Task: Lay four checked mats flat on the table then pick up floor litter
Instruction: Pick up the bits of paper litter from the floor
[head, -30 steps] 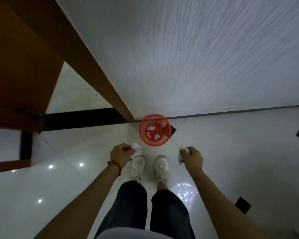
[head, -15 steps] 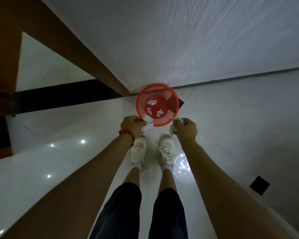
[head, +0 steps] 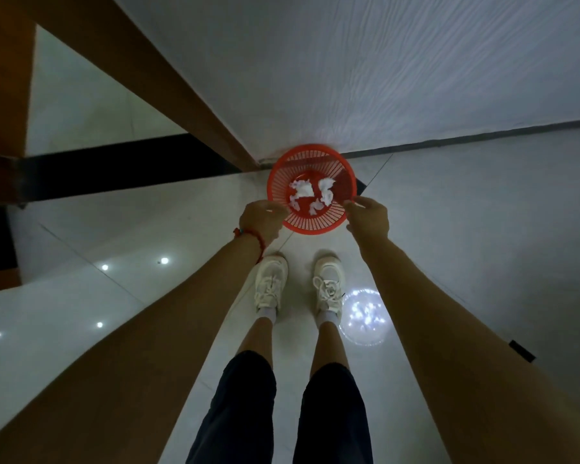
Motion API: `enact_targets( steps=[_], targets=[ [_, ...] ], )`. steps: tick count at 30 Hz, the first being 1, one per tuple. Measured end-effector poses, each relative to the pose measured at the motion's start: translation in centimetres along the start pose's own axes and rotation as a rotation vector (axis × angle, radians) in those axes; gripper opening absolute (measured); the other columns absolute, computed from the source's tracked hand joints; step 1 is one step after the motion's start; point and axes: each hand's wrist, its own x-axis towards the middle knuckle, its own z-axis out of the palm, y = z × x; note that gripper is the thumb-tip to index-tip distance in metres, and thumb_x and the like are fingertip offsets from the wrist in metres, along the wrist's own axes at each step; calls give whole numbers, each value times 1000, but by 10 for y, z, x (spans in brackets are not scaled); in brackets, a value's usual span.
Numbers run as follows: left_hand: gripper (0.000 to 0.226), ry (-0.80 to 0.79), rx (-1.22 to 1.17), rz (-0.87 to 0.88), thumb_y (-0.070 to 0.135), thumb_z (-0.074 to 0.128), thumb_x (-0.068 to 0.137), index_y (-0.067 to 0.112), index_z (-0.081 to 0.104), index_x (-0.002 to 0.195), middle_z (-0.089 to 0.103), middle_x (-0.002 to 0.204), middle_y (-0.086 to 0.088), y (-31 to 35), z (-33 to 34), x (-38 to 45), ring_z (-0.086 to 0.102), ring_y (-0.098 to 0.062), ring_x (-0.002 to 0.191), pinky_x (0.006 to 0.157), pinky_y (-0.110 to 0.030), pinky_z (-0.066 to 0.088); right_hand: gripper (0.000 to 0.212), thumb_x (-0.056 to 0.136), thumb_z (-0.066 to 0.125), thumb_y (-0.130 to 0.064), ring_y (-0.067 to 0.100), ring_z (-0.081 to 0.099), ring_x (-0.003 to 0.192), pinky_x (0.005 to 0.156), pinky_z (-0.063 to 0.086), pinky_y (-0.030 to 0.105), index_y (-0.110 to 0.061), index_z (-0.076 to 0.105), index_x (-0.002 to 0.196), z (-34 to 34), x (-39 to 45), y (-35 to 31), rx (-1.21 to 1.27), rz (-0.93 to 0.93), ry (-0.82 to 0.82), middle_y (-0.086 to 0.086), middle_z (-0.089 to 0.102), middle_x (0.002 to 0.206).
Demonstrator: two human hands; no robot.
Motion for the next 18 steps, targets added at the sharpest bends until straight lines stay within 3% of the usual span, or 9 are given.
enact_targets(
  steps=[3, 7, 13, 18],
  targets=[
    [23, -7, 159, 64, 19, 57, 88, 4, 65, 102, 66, 110, -18, 0, -12, -29, 60, -32, 104, 95, -44, 50, 37, 91, 54, -22, 25, 61, 104, 97, 49, 40, -4, 56, 123, -16, -24, 3, -11, 49, 25, 16, 63, 121],
    [24, -62, 264, 119, 24, 57, 88, 6, 66, 101, 67, 108, -18, 10, -33, -80, 61, -34, 103, 92, -41, 50, 39, 91, 53, -21, 29, 58, 114, 103, 45, 45, -6, 53, 127, -45, -71, -1, -17, 97, 58, 16, 60, 126],
    [27, -90, 196, 163, 23, 58, 89, 5, 64, 107, 65, 112, -17, 32, -84, -150, 59, -30, 106, 92, -39, 48, 38, 92, 51, -23, 30, 57, 115, 103, 44, 46, -7, 54, 126, -89, -149, -19, -29, 71, 86, 16, 61, 125],
    [23, -52, 142, 160, 19, 58, 88, 3, 65, 103, 66, 104, -17, 46, -125, -192, 58, -23, 90, 87, -35, 47, 36, 92, 52, -21, 32, 59, 110, 101, 45, 49, -5, 56, 124, -118, -206, -34, 64, 28, 145, 19, 63, 120]
  ],
)
